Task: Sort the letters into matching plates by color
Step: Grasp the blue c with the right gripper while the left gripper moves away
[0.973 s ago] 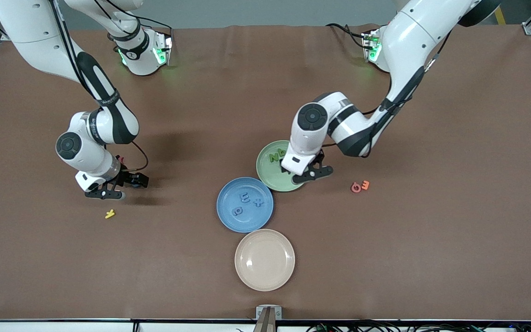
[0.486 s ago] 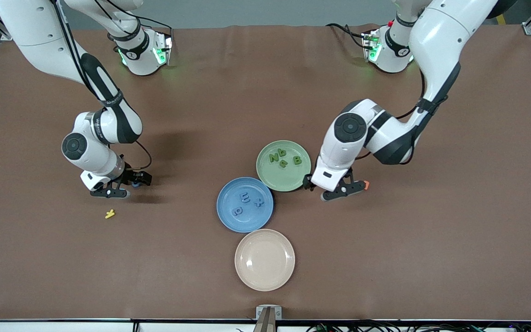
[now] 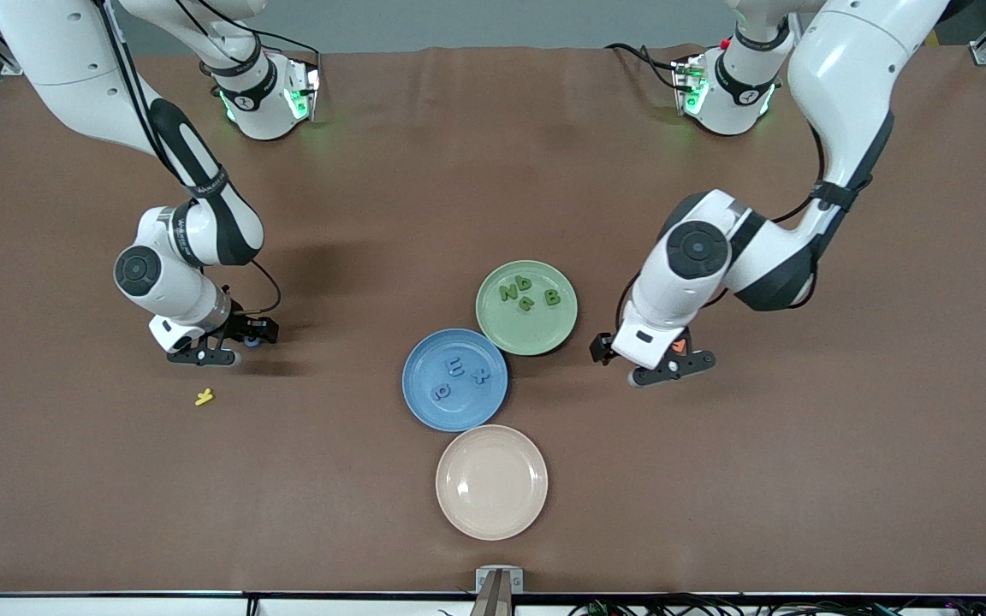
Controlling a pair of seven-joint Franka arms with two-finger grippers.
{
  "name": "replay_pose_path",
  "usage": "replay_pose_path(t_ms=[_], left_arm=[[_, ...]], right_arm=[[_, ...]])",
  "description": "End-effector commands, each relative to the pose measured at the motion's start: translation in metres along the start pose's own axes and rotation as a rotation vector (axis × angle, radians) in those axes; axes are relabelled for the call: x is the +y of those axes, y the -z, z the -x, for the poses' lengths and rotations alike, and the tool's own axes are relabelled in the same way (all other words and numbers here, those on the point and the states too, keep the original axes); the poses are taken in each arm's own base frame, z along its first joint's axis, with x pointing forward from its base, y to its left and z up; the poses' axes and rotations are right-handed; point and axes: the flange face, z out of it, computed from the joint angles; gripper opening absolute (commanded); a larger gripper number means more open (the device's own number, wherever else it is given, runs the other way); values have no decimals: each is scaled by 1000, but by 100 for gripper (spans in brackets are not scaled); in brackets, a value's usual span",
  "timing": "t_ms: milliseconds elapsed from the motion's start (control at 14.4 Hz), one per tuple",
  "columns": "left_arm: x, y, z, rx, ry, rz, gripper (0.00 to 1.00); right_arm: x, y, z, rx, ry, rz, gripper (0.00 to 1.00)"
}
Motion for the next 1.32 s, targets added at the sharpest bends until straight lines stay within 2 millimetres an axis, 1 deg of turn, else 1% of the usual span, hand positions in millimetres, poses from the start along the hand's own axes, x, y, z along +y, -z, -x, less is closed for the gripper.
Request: replay_pose_path(t_ms=[0, 69, 139, 278, 347, 417, 486, 625, 695, 764, 834, 903, 1042, 1111, 1181, 1250], left_arm=[[-28, 28, -14, -13, -15, 19, 98], [-36, 34, -17, -19, -32, 29, 98], [-47, 37, -21, -22, -42, 34, 98], [-66, 44, -26, -38, -78, 35, 98], [-73, 50, -28, -51, -92, 37, 98], [-84, 56, -33, -63, -107, 31, 98], [-97, 59, -37, -84, -126, 27, 97], [-119, 70, -46, -85, -155, 29, 97], [-126, 76, -49, -85, -166, 34, 97], [-136, 80, -53, -87, -174, 36, 97], [-148, 89, -56, -91, -188, 35, 97], [-160, 95, -60, -97, -203, 33, 97], [-189, 113, -68, -102, -218, 36, 97], [-203, 122, -71, -106, -237, 36, 97], [-215, 130, -73, -110, -256, 31, 97], [-227, 145, -77, -106, -266, 27, 97]], right_arm=[[-3, -4, 8, -8, -4, -6, 48], [-3, -4, 8, -8, -4, -6, 41], [-3, -5, 8, -10, -4, -6, 36], [-2, -4, 7, -8, -7, -6, 31], [-2, -3, 7, -7, -7, -6, 22], [-3, -4, 7, -8, -9, -6, 9], [-2, -4, 7, -7, -11, -6, 3], [-3, 0, 4, 1, -10, -7, 0], [-4, 2, 1, -1, -10, -7, 0], [-5, 7, -4, -1, -11, -8, 0], [-9, 15, -13, 0, -9, -11, 0], [-17, 22, -19, -2, -11, -12, 0], [-46, 41, -35, -7, -58, -14, 0], [-63, 45, -41, -17, -82, -13, 0], [-85, 50, -46, -27, -109, -12, 0], [-103, 51, -51, -35, -140, -9, 0]])
